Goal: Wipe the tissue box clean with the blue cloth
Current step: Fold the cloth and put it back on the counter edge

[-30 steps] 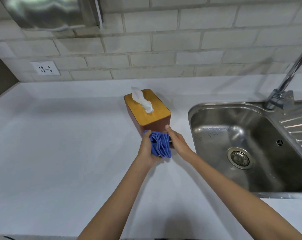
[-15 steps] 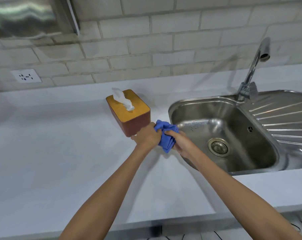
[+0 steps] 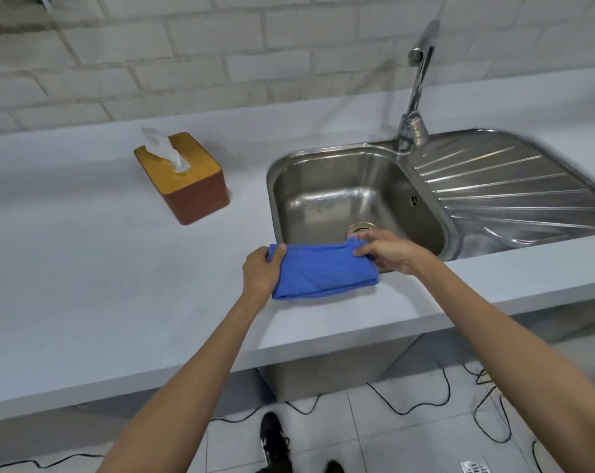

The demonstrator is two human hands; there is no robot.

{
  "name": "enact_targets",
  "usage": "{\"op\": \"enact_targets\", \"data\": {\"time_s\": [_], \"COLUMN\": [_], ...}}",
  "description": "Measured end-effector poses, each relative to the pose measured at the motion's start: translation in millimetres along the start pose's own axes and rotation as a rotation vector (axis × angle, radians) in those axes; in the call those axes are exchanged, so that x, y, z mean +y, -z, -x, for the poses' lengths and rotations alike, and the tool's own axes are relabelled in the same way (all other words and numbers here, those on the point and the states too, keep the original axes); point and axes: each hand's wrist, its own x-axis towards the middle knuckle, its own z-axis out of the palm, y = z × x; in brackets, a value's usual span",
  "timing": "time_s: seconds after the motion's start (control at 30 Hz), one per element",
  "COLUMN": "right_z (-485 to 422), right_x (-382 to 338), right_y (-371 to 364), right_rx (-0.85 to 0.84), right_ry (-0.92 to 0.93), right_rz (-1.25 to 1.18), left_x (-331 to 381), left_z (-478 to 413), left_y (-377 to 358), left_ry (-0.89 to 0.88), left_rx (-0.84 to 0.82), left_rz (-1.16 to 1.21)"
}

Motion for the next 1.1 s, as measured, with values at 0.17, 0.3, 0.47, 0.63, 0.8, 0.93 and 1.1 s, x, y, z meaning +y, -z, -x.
{"op": "enact_targets", "data": {"time_s": [0.17,0.3,0.47,0.63,0.8,0.93,1.1], "right_z": [18.2,27.7,31.0,33.8,29.3,18.0,-9.1], "right_x": [24.0,36.3,46.3,48.6,42.2,20.8,-22.8], "right_y": [8.7,11.8,14.3,15.0,16.6,9.5,-16.7], "right_rx": [0.045,0.096,0.174,0.28,0.33,0.377,0.233], "right_ry": [-0.07,-0.042,0.003,0.052,0.035,0.162,0.232], "right_rz": [0.161,0.256,0.491,0.796,0.679,0.583,0.384], "left_x": [-8.2,-11.2,-8.9,-14.0,-10.7,6.0,31.9], "left_z": [37.8,53.5,62.2,62.8,62.0,55.2,25.5], "left_y": [-24.5,-37.2,-51.1,-52.5,-48.2,-31.6,-2.7], "left_ry": [-0.128,-0.152,-0.182,-0.207,-0.147,-0.148,-0.039], "left_rx": [0.056,0.071,0.085,0.145,0.151,0.156,0.147], "left_rz": [-0.213,-0.282,-0.521,-0.84,-0.712,-0.557,-0.2]}}
